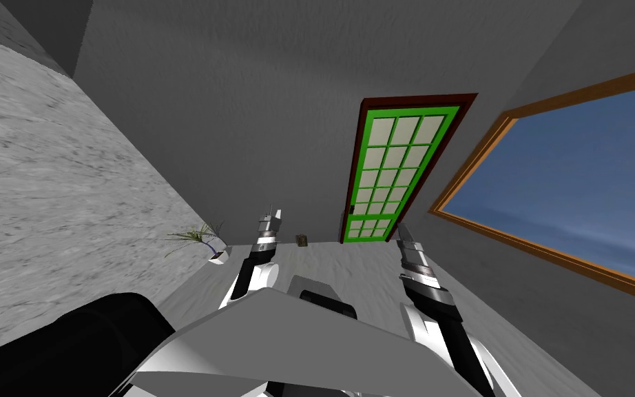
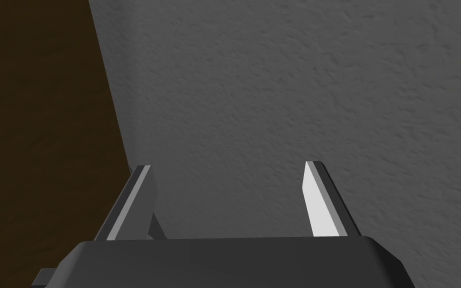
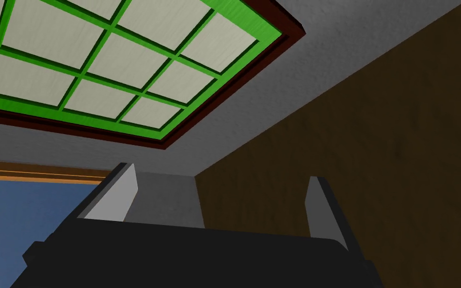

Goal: Pull the door open

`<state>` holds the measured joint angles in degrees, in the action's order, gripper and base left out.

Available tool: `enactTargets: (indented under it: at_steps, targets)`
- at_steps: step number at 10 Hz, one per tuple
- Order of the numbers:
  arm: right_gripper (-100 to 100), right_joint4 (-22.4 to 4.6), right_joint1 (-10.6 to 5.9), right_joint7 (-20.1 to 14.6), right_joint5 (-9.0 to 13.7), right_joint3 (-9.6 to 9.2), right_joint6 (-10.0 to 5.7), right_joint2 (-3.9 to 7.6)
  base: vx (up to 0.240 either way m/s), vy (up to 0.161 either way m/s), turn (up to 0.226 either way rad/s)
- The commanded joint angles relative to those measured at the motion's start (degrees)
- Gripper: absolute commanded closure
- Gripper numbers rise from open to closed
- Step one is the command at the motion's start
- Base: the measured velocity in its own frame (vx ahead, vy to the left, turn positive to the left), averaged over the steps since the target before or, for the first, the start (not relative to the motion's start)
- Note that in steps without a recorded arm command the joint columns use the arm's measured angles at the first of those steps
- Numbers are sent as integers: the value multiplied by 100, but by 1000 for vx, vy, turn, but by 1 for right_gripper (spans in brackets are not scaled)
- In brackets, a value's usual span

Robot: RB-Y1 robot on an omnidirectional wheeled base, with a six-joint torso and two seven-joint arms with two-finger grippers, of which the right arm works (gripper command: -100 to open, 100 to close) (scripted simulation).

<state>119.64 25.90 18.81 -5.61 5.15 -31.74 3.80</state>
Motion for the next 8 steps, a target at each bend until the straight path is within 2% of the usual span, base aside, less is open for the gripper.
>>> enactTargets:
  at_steps: [1,8]
  targets:
    - [-100,-181,-17,119,-62,39,-87,18,104,-1,31]
    - [-100,-934,-81,627,-340,219,-409,100,101,-14,40]
